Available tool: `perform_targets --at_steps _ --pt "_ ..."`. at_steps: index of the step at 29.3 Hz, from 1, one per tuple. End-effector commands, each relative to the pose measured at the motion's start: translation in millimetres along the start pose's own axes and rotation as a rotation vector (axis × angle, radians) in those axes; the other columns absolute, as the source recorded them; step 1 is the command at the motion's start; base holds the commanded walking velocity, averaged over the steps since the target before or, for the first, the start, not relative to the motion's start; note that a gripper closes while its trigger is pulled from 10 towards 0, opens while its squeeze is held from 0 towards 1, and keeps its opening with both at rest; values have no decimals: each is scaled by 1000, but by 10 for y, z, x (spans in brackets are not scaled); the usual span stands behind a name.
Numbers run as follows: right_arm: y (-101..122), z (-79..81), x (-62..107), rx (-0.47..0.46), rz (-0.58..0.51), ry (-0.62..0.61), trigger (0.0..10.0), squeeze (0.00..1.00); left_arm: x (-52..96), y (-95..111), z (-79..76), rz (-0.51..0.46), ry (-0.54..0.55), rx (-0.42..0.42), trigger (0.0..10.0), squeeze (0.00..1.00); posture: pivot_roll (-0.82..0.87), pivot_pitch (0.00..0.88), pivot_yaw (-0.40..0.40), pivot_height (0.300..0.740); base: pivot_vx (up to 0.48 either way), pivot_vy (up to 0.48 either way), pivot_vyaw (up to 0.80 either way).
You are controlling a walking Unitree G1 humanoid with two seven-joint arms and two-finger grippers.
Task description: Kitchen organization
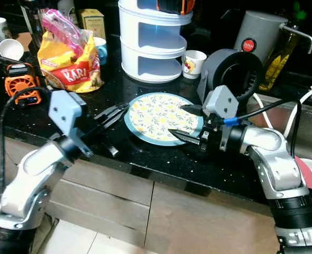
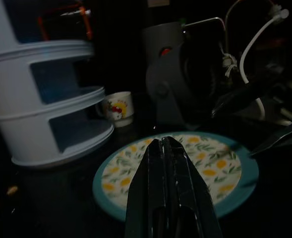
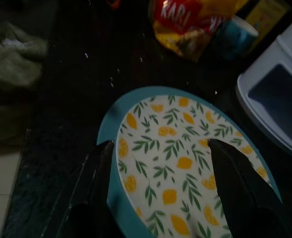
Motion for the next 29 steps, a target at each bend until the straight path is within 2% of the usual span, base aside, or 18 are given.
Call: perform_targets --at_steps 1,3,5,7,11,14,17,29 --pt "15 27 -75 34 20 -5 10000 0 46 10 -1 10 -19 10 10000 0 171 12 -105 740 0 0 0" --pt "4 33 -130 30 17 -23 10000 0 85 3 9 19 -25 19 10000 0 172 11 -106 740 0 0 0" --pt "-17 55 -279 15 13 -61 10000 0 260 -40 103 59 -10 16 10000 0 177 7 -104 740 0 0 0" --pt "-17 58 -281 15 13 -60 10000 0 270 -38 110 58 -8 17 10000 0 177 7 -104 740 0 0 0" --pt "-90 86 -297 56 73 -41 10000 0 426 -50 166 70 14 70 10000 0 183 4 -107 740 0 0 0" --pt "-173 47 -313 115 152 -55 10000 0 547 -194 59 133 -32 117 10000 0 189 2 -112 740 0 0 0" --pt "-177 0 -310 151 186 -67 10000 0 573 -218 -65 130 -82 197 10000 0 188 2 -114 740 0 0 0" --pt "-88 -175 -152 217 218 -79 10000 0 649 -297 -194 195 -136 247 10000 0 185 8 -113 740 0 0 0"
Point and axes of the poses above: a point about 5 cm out from each wrist's last joint towards the gripper, its own x axis pointing back from the gripper into the wrist, its own y axis along the axis of the wrist's last joint, z = x × y, the point moved 3 cm from there along -x, pointing out of the wrist towards the gripper, and after that the axes turned 1 degree about -x, right-handed, at the moved point
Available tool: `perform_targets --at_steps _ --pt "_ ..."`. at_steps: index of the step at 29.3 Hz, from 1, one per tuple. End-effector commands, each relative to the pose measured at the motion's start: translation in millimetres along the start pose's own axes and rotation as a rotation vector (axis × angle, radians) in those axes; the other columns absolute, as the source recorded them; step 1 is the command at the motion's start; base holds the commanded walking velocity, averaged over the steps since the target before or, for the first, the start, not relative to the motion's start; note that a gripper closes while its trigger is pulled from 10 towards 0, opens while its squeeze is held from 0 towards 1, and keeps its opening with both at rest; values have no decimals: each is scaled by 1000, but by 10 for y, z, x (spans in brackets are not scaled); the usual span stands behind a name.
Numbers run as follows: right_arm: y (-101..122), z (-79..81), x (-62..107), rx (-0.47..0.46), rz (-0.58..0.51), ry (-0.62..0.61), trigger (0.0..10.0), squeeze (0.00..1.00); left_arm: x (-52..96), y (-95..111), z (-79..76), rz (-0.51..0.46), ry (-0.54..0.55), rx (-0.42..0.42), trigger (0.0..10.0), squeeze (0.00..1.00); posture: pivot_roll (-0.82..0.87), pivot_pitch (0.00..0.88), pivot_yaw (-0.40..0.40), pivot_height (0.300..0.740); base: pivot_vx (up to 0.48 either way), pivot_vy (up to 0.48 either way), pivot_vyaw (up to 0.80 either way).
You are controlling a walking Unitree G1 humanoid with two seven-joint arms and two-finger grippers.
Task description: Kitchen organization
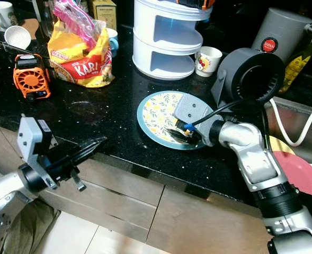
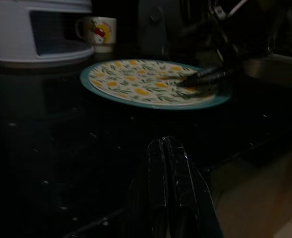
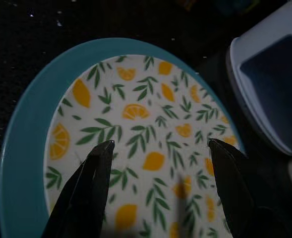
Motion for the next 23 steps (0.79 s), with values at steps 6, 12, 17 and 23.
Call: perform_targets --at_steps 6,12,17,23 --pt "60 -9 102 13 -24 78 10000 0 21 -28 -65 57 -42 -12 10000 0 183 11 -117 740 0 0 0" --pt "95 82 116 19 -35 168 10000 0 12 -80 -38 93 -22 -42 10000 0 186 11 -119 740 0 0 0" --pt "11 100 97 31 15 174 10000 0 -41 -77 -58 91 -32 -49 10000 0 186 11 -118 740 0 0 0" --pt "-82 189 113 25 56 211 10000 0 -77 -95 -103 90 -49 -46 10000 0 182 12 -110 740 0 0 0"
Point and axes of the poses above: a point about 5 cm out from each wrist's last joint towards the gripper, its own x axis pointing back from the gripper into the wrist, its own y axis along the axis of the wrist's last joint, z = x × y, the point moved 3 cm from there along -x, pointing out of the wrist towards the gripper, and after that the axes turned 1 degree about -x, right-handed, at the moved point
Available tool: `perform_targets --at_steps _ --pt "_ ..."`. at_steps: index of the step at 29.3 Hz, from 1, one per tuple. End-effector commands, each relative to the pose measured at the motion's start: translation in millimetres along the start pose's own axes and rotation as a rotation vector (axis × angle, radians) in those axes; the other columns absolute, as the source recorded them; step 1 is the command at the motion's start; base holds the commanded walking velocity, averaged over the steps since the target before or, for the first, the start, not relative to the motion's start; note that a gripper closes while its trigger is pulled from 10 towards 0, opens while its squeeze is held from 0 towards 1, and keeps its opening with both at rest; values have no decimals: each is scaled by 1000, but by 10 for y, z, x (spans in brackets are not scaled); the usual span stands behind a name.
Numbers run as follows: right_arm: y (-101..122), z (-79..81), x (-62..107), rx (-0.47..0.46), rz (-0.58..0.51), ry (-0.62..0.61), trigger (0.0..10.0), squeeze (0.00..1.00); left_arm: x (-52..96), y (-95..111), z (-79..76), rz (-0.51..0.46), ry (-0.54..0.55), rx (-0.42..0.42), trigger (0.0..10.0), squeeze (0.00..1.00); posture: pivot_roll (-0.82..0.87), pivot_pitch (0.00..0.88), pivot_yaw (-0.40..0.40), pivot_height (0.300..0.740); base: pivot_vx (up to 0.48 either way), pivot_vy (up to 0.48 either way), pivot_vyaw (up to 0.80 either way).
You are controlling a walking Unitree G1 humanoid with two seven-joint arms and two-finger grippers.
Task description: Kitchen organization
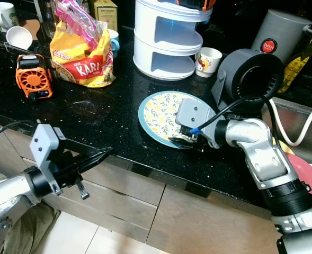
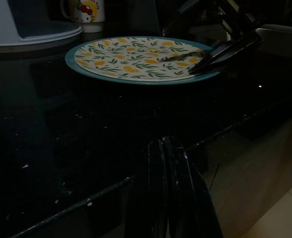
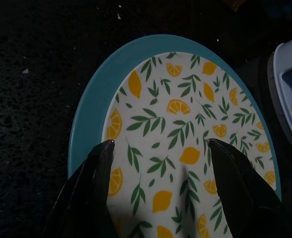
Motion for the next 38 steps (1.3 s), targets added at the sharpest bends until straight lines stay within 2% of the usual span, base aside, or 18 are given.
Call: perform_targets --at_steps 1,8,9,14,26,38 --pt "-60 92 -5 -22 16 42 10000 0 -27 6 -34 3 -18 -7 10000 0 181 12 -110 740 0 0 0" --pt "-74 112 10 -18 23 69 10000 0 -49 3 -51 4 -32 -3 10000 0 179 12 -109 740 0 0 0" --pt "-51 172 -7 -23 7 108 10000 0 -58 1 -58 2 -34 -2 10000 0 181 12 -110 740 0 0 0" --pt "19 224 -6 -40 -43 155 10000 0 -66 0 -59 1 -34 -3 10000 0 175 11 -109 740 0 0 0" --pt "136 202 -11 -26 -97 200 10000 0 -94 3 -69 -6 -43 -4 10000 0 173 8 -117 740 0 0 0" --pt "199 146 112 -49 -151 207 10000 0 -99 -5 -91 -5 -44 -3 10000 0 173 12 -119 740 0 0 0"
Point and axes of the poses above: a point about 5 cm out from each wrist's last joint towards the gripper, its own x axis pointing back from the gripper into the wrist, its own y axis along the axis of the wrist's last joint, z = x × y, the point moved 3 cm from there along -x, pointing out of the wrist towards the gripper, and after that the axes turned 1 degree about -x, right-handed, at the moved point
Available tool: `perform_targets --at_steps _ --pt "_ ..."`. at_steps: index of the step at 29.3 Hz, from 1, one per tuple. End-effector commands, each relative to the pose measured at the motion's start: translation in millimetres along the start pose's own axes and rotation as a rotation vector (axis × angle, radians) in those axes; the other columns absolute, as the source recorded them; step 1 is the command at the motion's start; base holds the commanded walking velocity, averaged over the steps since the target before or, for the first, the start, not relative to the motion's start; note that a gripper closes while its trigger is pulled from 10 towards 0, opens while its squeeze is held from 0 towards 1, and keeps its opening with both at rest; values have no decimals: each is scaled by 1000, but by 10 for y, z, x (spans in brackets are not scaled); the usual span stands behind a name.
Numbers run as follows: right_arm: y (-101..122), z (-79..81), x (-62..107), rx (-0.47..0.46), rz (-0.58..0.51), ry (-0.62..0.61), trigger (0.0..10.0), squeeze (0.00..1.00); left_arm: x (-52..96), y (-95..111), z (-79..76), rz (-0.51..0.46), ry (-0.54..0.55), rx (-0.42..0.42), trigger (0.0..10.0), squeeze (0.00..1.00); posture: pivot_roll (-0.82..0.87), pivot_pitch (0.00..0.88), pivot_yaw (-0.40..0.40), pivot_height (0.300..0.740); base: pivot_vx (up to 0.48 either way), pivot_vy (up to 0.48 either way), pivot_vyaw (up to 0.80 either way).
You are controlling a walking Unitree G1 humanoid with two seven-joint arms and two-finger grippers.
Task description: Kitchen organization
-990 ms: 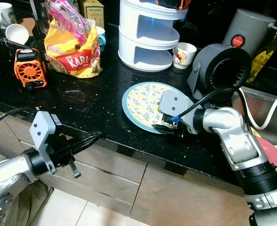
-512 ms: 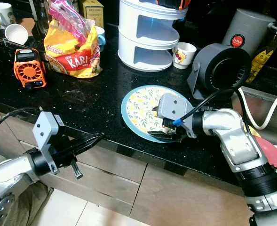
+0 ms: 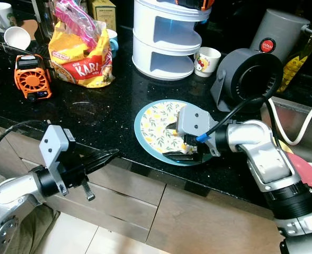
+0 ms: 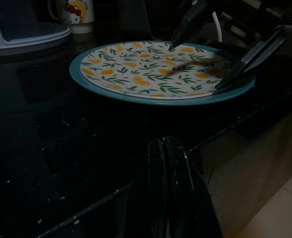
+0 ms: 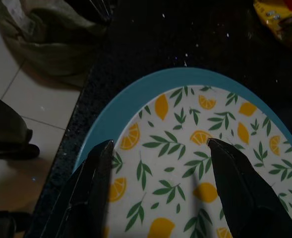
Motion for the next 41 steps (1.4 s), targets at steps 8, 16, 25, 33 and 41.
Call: perform_targets --at_steps 8,16,25,33,41 --pt "29 -1 179 -9 -2 -9 10000 0 -20 -15 -46 -4 -14 6 10000 0 166 15 -115 740 0 0 0" --pt "-13 35 191 -24 15 -4 10000 0 -39 -19 -47 -7 -19 10 10000 0 161 15 -115 740 0 0 0" --pt "-67 80 150 -21 52 11 10000 0 -43 -14 -40 -8 -20 6 10000 0 162 13 -113 740 0 0 0" --pt "-157 126 122 -6 116 18 10000 0 -42 -8 -40 -9 -20 5 10000 0 161 14 -111 740 0 0 0" --pt "-196 182 98 11 154 33 10000 0 -35 -7 -41 -6 -23 5 10000 0 161 15 -110 740 0 0 0"
Point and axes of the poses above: a point about 5 cm out from each wrist's last joint towards the gripper, its own x axis pointing back from the gripper into the wrist, its own y axis along the axis of the wrist's last joint, z = x × y, the point moved 3 cm from there along -x, pointing out of the wrist towards the gripper, and after that the axes turned 1 degree about -x, right-handed, at the moved point
